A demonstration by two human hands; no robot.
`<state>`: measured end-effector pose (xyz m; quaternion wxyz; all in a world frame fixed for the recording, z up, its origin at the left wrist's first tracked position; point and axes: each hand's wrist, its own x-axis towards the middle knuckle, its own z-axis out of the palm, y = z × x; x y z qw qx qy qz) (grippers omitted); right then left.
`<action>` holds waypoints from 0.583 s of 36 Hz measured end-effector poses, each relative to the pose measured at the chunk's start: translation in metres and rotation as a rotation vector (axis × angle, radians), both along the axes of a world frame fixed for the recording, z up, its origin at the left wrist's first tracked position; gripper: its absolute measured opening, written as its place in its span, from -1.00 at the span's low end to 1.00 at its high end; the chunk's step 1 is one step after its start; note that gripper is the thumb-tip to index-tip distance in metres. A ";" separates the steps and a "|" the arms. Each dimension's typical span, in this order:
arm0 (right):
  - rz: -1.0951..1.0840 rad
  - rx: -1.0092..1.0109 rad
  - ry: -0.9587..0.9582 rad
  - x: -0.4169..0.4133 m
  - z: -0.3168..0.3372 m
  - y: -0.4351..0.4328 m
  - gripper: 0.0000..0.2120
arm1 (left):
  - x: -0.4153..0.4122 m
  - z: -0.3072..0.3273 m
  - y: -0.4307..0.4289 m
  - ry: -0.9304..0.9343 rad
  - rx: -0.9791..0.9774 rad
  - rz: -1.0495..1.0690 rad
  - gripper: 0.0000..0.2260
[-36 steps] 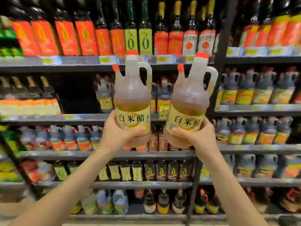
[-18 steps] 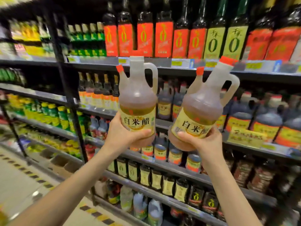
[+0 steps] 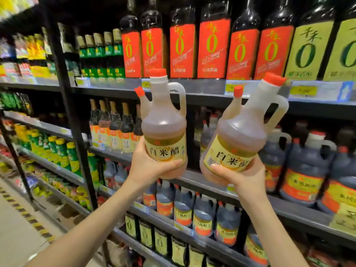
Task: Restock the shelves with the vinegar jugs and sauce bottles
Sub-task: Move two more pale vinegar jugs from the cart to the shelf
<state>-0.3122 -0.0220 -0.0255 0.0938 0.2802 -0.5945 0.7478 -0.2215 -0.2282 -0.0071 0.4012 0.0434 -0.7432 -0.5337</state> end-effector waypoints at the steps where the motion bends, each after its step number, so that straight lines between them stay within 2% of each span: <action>1: -0.002 0.001 -0.003 -0.005 -0.001 -0.003 -0.29 | -0.007 0.000 -0.002 0.002 -0.002 -0.003 -0.19; 4: -0.014 0.012 -0.015 -0.018 -0.003 -0.008 -0.24 | -0.027 -0.004 -0.010 0.014 -0.004 -0.023 -0.24; 7: -0.043 0.025 -0.028 -0.028 -0.004 -0.013 -0.20 | -0.045 -0.010 -0.021 0.009 -0.011 -0.045 -0.14; 9: -0.062 0.029 -0.040 -0.034 -0.005 -0.017 -0.18 | -0.059 -0.013 -0.027 0.003 0.003 -0.063 -0.15; 11: -0.088 0.034 -0.053 -0.039 -0.007 -0.022 -0.19 | -0.072 -0.017 -0.035 -0.003 0.019 -0.098 -0.16; 15: -0.154 0.043 -0.062 -0.045 -0.013 -0.035 -0.23 | -0.099 -0.029 -0.058 -0.030 0.003 -0.151 -0.06; 18: -0.204 0.020 -0.081 -0.049 -0.019 -0.049 -0.22 | -0.117 -0.034 -0.073 -0.026 -0.032 -0.186 -0.17; 21: -0.261 0.002 -0.086 -0.053 -0.024 -0.063 -0.23 | -0.136 -0.037 -0.088 -0.031 -0.104 -0.237 -0.18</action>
